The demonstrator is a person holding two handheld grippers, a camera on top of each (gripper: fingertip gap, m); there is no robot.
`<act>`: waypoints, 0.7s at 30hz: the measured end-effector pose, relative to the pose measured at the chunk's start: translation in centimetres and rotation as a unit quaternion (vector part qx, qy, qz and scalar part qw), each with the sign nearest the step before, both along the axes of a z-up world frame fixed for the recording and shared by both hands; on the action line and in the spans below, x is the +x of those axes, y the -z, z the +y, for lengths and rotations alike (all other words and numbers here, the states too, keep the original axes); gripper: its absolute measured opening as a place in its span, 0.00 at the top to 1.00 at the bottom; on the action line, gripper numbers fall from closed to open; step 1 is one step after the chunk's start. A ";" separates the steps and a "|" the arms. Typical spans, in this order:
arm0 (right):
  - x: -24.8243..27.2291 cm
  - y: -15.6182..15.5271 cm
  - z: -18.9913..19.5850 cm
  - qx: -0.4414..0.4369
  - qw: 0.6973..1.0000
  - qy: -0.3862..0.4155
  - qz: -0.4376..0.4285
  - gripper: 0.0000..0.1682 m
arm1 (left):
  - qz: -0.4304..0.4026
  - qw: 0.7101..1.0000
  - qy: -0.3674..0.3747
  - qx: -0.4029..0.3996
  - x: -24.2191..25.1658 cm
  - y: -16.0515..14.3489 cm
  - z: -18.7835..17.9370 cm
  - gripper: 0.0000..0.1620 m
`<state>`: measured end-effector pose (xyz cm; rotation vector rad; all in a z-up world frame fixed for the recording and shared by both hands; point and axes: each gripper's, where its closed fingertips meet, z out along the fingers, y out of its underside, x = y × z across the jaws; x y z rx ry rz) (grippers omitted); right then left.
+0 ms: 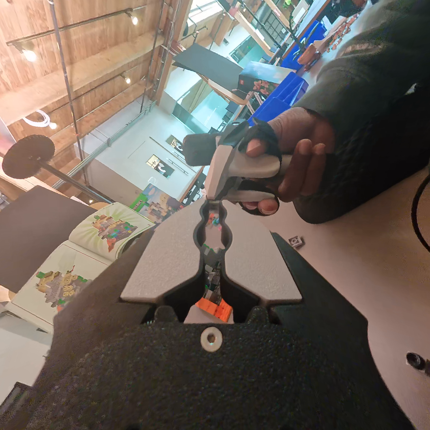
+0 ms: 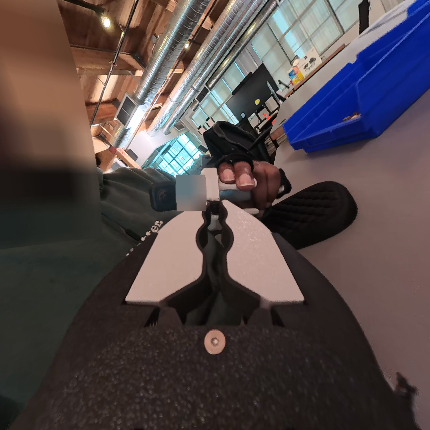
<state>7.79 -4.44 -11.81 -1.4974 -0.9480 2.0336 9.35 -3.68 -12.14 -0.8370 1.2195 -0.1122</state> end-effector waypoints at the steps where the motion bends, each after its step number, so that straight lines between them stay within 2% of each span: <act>1: 0.0 -0.2 0.0 0.012 1.000 0.004 0.003 0.96 | -0.008 1.000 0.002 -0.009 0.0 -0.2 0.0 0.95; 6: 0.1 -0.8 -0.5 0.047 0.999 0.005 0.007 0.97 | -0.033 0.997 0.035 -0.065 0.0 -0.8 -0.6 0.95; 19: 0.7 -0.4 -1.7 0.080 0.997 0.000 -0.004 0.97 | -0.036 0.986 0.084 -0.140 0.4 -0.4 -1.9 0.95; 21: 2.2 -1.2 -0.4 0.072 0.997 0.029 0.015 0.97 | -0.088 0.978 0.093 -0.165 -0.9 -1.8 -1.6 0.95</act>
